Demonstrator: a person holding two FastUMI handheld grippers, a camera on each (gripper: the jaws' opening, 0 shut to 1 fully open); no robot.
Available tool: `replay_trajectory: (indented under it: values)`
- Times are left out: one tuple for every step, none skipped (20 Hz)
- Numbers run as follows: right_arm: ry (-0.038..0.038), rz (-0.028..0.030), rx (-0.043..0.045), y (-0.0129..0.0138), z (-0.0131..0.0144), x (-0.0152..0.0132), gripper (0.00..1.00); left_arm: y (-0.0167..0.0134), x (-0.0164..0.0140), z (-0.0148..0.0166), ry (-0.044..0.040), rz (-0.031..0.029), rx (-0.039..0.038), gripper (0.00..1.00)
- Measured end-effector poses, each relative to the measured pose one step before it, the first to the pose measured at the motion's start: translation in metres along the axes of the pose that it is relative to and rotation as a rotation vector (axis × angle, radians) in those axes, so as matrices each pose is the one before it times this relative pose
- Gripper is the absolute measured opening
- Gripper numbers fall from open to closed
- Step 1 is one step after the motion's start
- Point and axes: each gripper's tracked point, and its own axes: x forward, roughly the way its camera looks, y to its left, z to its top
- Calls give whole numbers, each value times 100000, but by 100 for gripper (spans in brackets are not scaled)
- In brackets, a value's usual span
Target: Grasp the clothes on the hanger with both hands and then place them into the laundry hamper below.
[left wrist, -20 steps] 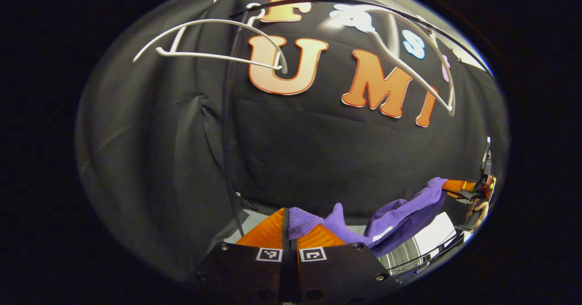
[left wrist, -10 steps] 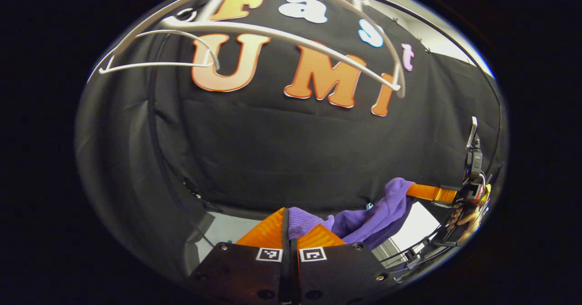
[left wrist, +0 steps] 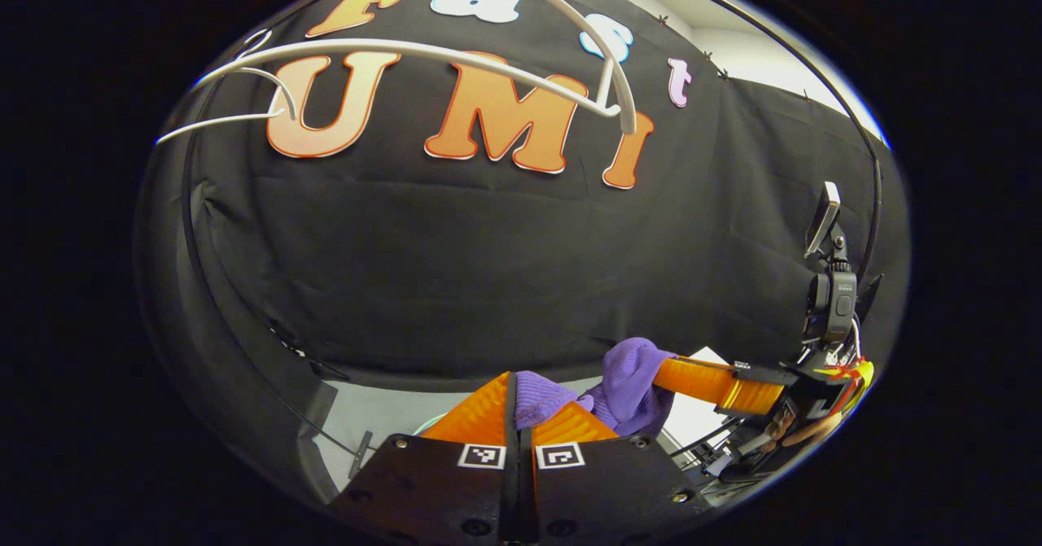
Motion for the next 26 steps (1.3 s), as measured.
replay_trajectory:
  values:
    - [1353, -138, 45, -73, -675, 243, 10, -252, 515, -657, 1324, -1056, -430, 1]
    - [1851, -11, -233, -45, -767, 320, 10, -433, 499, -690, 1397, -1323, -458, 0]
    - [1814, -663, -804, -153, -801, 414, 10, -290, 581, -677, 1861, -933, -273, 0]
    - [1725, -1039, -1214, -231, -775, 228, 10, -90, 576, -816, 2104, -294, 78, 0]
    - [1542, -1099, -871, -485, -794, 488, 10, 5, 573, -592, 2424, 343, 197, 0]
    - [1605, -981, -416, -407, -817, 537, 10, 242, 474, -703, 2478, 735, 268, 1]
    - [1554, -687, 399, -424, -749, 664, 10, 339, 519, -612, 2358, 1227, 222, 1]
    - [1408, -710, 775, -565, -685, 435, 10, 546, 796, -947, 2070, 1359, 451, 1]
    - [1259, -903, 103, -400, -734, 550, 10, 549, 682, -786, 2238, 768, 510, 1]
    - [1518, -1485, -247, -602, -775, 780, 10, 485, 528, -761, 2562, 397, 282, 1]
    - [1520, -1652, -531, -636, -757, 599, 10, 308, 456, -709, 2694, 394, 62, 2]
    - [1956, -1892, -479, -733, -709, 887, 10, 402, 740, -621, 3085, 889, 172, 1]
    - [1563, -1107, -42, -413, -753, 655, 10, 487, 1162, -1035, 2839, 283, -229, 2]
    - [1946, -1090, 194, -326, -963, 764, 10, 214, 806, -813, 2921, -199, -203, 2]
    - [1596, -1163, 308, -247, -755, 652, 10, 183, 1062, -536, 2485, 21, 341, 1]
    - [1331, -1384, 197, -447, -810, 681, 10, 125, 629, -648, 2088, -20, 871, 1]
    - [1543, -1388, -19, -379, -608, 712, 10, 196, 726, -719, 2405, -183, 1184, 0]
    - [2144, -1177, -27, -409, -864, 557, 10, 216, 747, -816, 3069, -775, 1365, 1]
    - [2287, -917, -291, -159, -919, 597, 10, 30, 693, -1001, 2913, 225, 1131, 1]
    - [2931, -1165, -398, -379, -950, 519, 10, 366, 482, -555, 2517, 1003, 942, 1]
    - [1402, -938, 49, -162, -540, 607, 10, 260, 177, -395, 1505, 800, 286, 1]
    - [954, -631, 159, -80, -178, 327, 10, 98, 146, -331, 1052, 261, -458, 2]
    - [840, -809, 152, -165, -305, 409, 10, 24, 168, -299, 1133, -214, -1032, 2]
    - [766, -1283, 210, -509, -398, 387, 10, 58, 175, -394, 1560, 16, -1335, 4]
    - [1361, -1152, -12, -300, -323, 267, 10, 262, 369, -356, 1811, 734, -1375, 5]
    - [1712, -1006, 91, -244, -448, 432, 0, 169, 63, -389, 1758, 557, -1565, 7]
